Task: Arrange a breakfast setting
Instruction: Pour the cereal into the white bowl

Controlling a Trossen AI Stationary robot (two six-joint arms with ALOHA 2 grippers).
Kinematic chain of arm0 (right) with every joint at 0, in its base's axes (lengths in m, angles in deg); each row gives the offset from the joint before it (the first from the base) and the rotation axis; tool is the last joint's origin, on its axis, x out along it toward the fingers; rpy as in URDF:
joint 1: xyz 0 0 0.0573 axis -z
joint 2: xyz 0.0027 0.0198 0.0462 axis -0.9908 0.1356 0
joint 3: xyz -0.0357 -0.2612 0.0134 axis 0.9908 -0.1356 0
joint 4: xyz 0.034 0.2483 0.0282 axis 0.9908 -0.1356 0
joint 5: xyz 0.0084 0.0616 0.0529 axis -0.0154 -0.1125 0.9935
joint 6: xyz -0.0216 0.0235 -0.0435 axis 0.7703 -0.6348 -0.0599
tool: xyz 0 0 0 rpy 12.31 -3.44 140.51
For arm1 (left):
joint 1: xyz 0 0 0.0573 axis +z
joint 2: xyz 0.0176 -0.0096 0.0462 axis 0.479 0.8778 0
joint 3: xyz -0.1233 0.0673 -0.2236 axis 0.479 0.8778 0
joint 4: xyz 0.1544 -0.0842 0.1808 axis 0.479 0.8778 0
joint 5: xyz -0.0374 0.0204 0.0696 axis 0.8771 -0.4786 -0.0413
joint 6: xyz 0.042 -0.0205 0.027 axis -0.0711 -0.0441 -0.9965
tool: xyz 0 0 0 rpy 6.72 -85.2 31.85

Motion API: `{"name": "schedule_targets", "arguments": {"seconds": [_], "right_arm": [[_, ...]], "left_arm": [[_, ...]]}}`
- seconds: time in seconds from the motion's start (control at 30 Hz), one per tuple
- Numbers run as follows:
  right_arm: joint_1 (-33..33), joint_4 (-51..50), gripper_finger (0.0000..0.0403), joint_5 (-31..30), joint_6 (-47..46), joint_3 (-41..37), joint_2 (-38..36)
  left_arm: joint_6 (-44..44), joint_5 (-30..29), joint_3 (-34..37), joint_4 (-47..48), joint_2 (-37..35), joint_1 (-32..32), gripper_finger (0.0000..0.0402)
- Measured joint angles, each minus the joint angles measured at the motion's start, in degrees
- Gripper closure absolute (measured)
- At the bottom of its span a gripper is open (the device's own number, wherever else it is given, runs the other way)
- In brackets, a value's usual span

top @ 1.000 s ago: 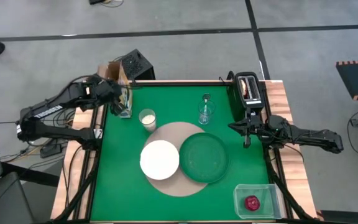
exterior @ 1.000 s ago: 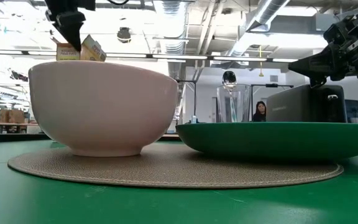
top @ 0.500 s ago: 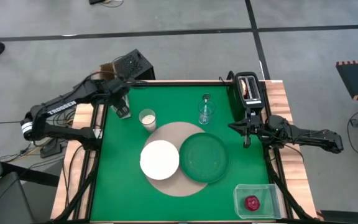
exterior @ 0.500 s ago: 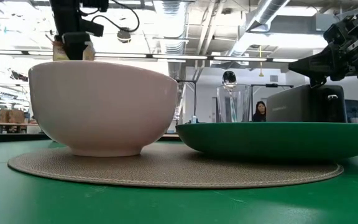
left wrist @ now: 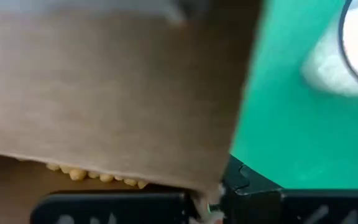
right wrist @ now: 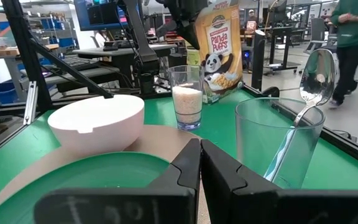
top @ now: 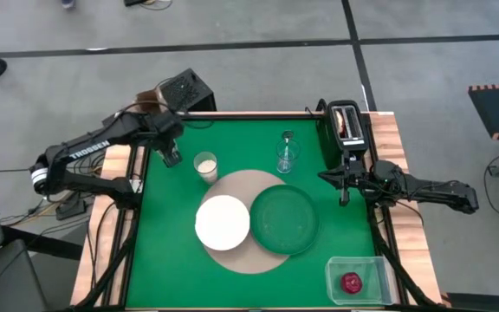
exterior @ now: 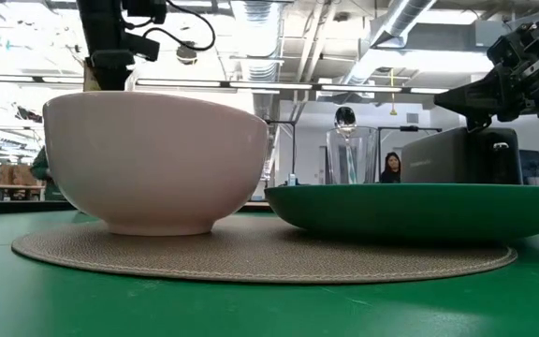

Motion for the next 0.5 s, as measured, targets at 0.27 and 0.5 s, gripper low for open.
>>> {"name": "schedule_targets", "arguments": {"seconds": [0.27,0.5], "right_arm": [[-0.01,0.08,0.0361,-0.01,-0.01,0.00,0.00],[-0.02,0.12,0.0361,0.00,-1.29,0.01,0.00]], "left_arm": [[-0.21,-1.69,-2.12,5.19,0.10,-2.92,0.0401],[3.07,-3.59,-7.02,10.59,0.06,-7.85,0.0401]]}}
